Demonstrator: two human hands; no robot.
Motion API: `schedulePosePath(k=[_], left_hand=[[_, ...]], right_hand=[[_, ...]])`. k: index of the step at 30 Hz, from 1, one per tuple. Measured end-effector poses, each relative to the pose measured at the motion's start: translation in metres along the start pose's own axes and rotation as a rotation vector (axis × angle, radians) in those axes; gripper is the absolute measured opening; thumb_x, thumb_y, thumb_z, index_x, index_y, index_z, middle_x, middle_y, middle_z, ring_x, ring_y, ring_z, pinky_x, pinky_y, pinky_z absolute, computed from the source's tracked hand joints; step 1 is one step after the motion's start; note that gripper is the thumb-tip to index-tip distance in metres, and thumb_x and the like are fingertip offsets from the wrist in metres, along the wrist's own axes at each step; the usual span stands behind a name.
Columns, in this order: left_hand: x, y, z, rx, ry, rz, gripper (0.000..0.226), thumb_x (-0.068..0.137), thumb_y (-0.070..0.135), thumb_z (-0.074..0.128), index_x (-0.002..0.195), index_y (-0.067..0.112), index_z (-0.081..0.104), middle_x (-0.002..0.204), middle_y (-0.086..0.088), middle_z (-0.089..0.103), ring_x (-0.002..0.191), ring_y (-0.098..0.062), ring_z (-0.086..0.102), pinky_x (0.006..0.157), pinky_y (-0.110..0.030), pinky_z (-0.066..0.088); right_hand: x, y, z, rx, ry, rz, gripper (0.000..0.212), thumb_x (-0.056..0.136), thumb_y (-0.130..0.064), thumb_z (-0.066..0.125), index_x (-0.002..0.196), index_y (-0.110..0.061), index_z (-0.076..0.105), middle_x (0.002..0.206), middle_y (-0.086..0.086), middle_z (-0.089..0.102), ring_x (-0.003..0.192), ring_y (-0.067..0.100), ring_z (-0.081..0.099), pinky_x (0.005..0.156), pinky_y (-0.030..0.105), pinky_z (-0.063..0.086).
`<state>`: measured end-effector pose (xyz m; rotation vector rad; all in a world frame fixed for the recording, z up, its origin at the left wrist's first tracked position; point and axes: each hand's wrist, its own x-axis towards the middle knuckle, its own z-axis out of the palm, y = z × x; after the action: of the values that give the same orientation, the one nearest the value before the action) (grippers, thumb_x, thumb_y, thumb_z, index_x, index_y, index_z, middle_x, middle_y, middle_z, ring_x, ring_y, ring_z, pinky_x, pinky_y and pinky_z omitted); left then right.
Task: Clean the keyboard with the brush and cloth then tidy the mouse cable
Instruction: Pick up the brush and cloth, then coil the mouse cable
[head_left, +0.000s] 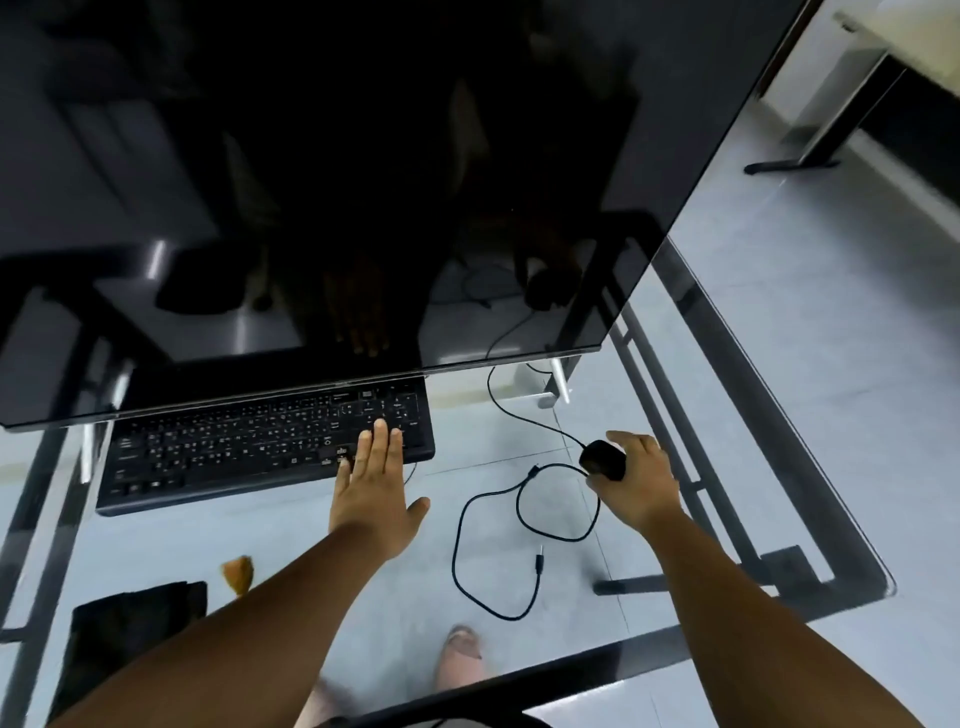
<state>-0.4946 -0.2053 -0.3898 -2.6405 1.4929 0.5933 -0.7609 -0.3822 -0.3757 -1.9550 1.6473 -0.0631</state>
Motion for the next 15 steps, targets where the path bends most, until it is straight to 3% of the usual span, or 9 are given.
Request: schedulePosePath(k=[5,10,15], left_hand=[[0.0,0.003,-0.002,-0.005,0.009,-0.011,0.096,0.093,0.058,0.042,0.151,0.014,-0.02,0.158,-0.004,-0.028,0.147,-0.022,-0.021,0.121,-0.042,-0.001],[0.006,0.0,-0.01,0.018,0.0,-0.019,0.107,0.088,0.063,0.048,0.15,0.014,-0.022,0.157,-0.002,-0.031,0.146,-0.021,-0.023,0.121,-0.042,-0.001],[0.011,-0.007,-0.015,0.016,-0.007,-0.053,0.117,0.081,0.07,0.053,0.15,0.014,-0.023,0.156,-0.002,-0.033,0.146,-0.02,-0.024,0.12,-0.042,-0.002]], right_hand=[[0.0,0.015,0.001,0.112,0.058,-0.037,0.052,0.074,-0.017,0.076,0.123,-0.018,0.06,0.11,-0.001,0.049,0.106,0.024,0.053,0.089,0.029,0.041],[0.002,0.001,-0.001,0.331,0.136,-0.014,0.055,0.072,-0.029,0.083,0.121,-0.017,0.06,0.111,-0.004,0.058,0.094,0.017,0.06,0.086,0.031,0.05],[0.015,-0.049,0.002,0.476,0.154,-0.058,0.039,0.069,-0.034,0.086,0.098,-0.026,0.061,0.09,-0.013,0.066,0.083,0.012,0.067,0.077,0.026,0.053]])
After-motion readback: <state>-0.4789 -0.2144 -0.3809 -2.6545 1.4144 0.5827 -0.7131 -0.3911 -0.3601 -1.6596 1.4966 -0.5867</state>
